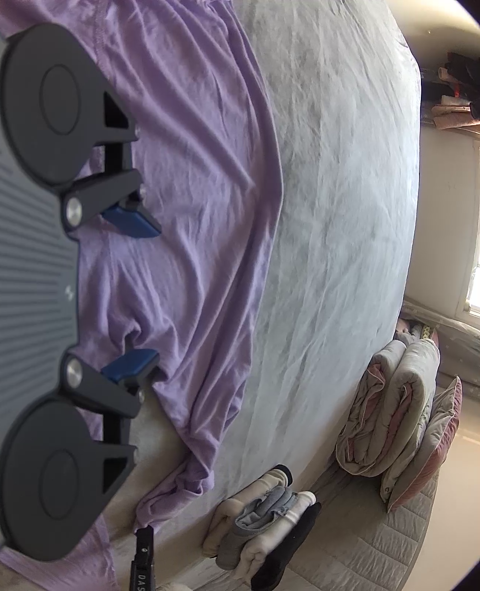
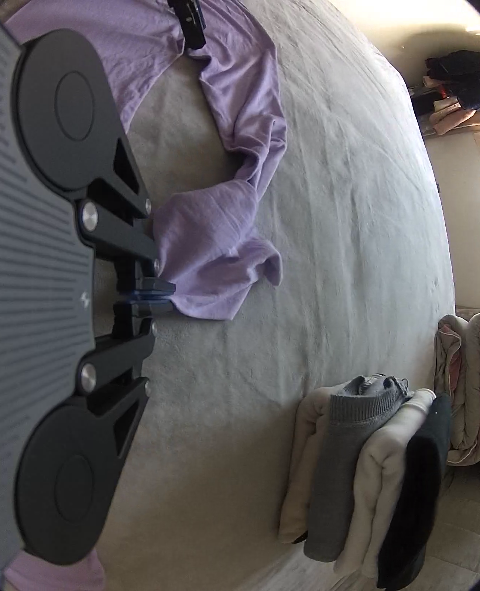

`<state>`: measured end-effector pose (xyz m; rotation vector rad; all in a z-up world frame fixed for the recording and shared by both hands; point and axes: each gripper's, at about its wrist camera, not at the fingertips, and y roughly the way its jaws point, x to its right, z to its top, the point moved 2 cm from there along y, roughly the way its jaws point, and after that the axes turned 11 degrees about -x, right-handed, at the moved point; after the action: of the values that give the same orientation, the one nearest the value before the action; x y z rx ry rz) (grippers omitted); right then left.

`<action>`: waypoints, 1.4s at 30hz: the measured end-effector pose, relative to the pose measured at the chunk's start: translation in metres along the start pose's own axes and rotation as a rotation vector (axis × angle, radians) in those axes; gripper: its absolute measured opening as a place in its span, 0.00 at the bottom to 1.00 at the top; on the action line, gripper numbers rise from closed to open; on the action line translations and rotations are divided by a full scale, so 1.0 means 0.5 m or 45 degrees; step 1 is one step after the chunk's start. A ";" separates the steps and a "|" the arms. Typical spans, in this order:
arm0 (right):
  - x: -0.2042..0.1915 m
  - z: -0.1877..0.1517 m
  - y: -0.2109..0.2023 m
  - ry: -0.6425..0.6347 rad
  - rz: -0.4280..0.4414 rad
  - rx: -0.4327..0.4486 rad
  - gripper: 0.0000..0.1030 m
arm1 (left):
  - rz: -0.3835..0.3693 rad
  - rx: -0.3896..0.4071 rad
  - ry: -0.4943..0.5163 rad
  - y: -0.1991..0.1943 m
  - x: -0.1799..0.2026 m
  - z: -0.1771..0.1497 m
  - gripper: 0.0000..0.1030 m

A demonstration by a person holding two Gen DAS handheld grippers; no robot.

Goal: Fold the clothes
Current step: 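Grasp the lavender sleeve cuff with the right gripper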

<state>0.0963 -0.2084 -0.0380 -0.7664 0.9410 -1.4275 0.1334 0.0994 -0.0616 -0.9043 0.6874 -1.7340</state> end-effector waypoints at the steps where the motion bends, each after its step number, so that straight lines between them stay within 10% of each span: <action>1: -0.001 0.005 -0.005 -0.002 0.003 0.010 0.14 | 0.000 -0.001 0.002 0.000 0.000 0.000 0.67; 6: -0.011 0.053 -0.025 0.004 0.027 0.071 0.37 | -0.009 -0.010 -0.008 -0.002 0.000 0.001 0.70; 19: -0.051 0.152 0.077 0.002 -0.032 0.029 0.37 | 0.022 -0.011 0.030 0.001 0.012 -0.005 0.72; 24: -0.053 0.155 0.104 -0.016 -0.073 0.008 0.04 | 0.031 -0.011 0.049 0.003 0.014 -0.006 0.72; 42: 0.032 0.051 -0.097 0.016 0.035 0.231 0.03 | 0.038 -0.008 0.053 0.004 0.016 -0.008 0.72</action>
<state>0.0951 -0.2287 0.0155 -0.6086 0.8159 -1.4724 0.1295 0.0912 -0.0634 -0.8605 0.7307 -1.7288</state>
